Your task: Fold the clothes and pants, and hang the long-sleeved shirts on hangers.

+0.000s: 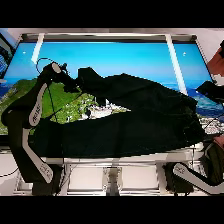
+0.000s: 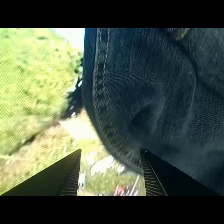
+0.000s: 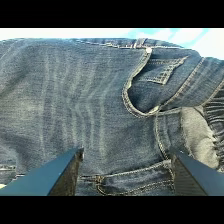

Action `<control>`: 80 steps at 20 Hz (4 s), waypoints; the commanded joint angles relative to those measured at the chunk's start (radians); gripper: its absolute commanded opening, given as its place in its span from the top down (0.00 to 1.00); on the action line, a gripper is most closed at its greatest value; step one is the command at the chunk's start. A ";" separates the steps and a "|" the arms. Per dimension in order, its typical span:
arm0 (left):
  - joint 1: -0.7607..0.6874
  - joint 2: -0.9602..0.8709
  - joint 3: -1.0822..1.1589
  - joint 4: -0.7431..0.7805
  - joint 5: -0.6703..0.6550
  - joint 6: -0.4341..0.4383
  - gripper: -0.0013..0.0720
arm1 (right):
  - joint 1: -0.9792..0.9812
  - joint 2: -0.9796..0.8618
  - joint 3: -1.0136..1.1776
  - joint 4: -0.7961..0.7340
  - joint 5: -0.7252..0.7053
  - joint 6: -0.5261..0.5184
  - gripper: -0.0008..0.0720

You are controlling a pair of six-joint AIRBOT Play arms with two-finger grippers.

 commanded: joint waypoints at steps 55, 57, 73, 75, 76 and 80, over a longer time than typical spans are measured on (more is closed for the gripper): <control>0.158 0.123 -0.143 0.548 -0.041 0.153 0.31 | 0.004 -0.002 0.000 0.005 0.093 -0.004 0.13; 0.165 0.123 -0.143 0.544 -0.047 0.138 0.35 | 0.004 -0.002 0.000 0.005 0.093 -0.004 0.13; 0.315 0.327 -0.068 0.457 0.228 -0.425 0.95 | 0.004 -0.043 -0.003 0.006 0.031 -0.005 0.13; 0.340 0.335 -0.068 0.459 0.260 -0.478 0.95 | 0.004 -0.082 -0.005 0.014 0.035 -0.005 0.13; 0.350 0.331 -0.068 0.459 0.264 -0.514 0.95 | 0.004 -0.101 -0.005 0.022 0.037 -0.005 0.13; 0.383 0.319 -0.069 0.486 0.359 -0.733 0.95 | 0.004 -0.168 -0.005 0.030 0.021 -0.005 0.13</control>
